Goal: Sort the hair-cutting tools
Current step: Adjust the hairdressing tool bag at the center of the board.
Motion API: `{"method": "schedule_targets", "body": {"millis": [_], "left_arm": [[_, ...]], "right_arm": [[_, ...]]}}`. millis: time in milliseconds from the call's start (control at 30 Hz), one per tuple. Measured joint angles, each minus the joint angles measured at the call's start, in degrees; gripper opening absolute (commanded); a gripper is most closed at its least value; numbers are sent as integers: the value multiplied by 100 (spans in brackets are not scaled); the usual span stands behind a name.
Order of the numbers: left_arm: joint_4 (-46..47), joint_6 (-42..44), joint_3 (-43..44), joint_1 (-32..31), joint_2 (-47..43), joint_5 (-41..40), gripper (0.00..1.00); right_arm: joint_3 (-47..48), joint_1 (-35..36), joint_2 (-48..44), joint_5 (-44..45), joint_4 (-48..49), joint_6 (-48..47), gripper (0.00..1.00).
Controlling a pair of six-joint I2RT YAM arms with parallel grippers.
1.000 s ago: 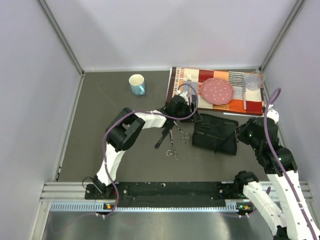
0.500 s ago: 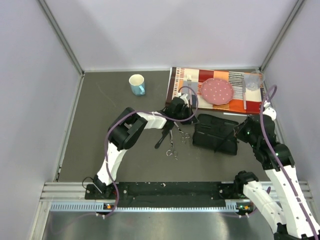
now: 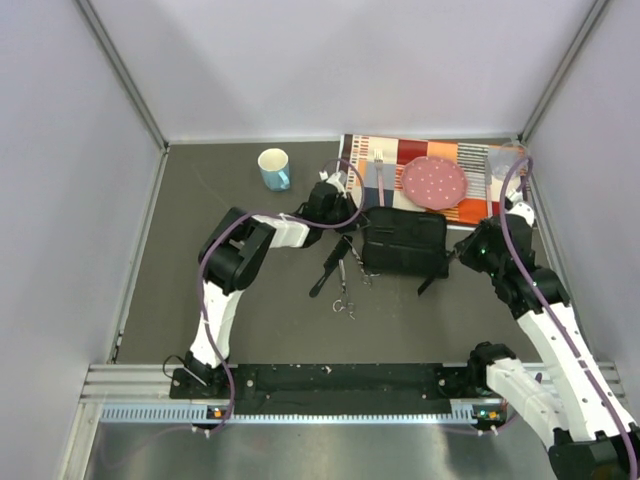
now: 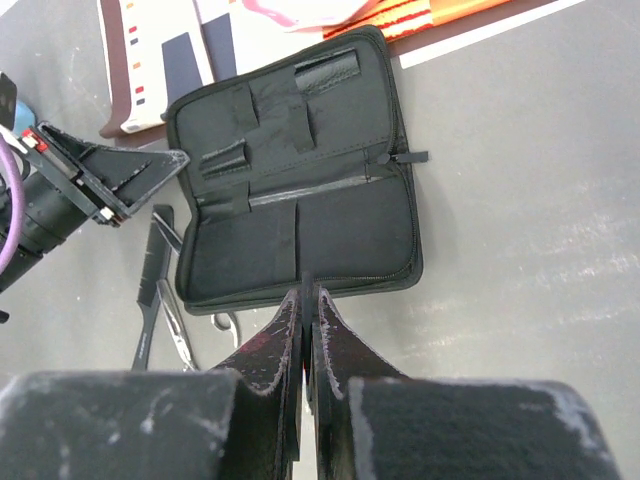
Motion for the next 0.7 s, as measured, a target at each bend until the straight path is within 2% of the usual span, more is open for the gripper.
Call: {"method": "schedule_targets", "body": {"millis": [33, 100, 133, 233, 267, 433, 567, 700], "left_arm": [[4, 13, 0, 42, 0, -2, 42], [17, 85, -9, 59, 0, -22, 56], [37, 105, -17, 57, -15, -2, 69], [-11, 223, -33, 28, -195, -17, 85], [-76, 282, -39, 17, -278, -48, 87], [-402, 570, -225, 4, -949, -223, 87], [-378, 614, -498, 11, -1609, 0, 70], [24, 402, -688, -79, -1799, 581, 61]], "right_arm": [[0, 0, 44, -20, 70, 0, 0], [2, 0, 98, -48, 175, 4, 0], [2, 0, 127, -66, 234, 9, 0], [31, 0, 199, -118, 323, 33, 0], [52, 0, 223, -153, 339, 35, 0], [153, 0, 262, -203, 479, 35, 0], [166, 0, 284, -234, 723, 35, 0], [114, 0, 330, -221, 1165, 35, 0]]}}
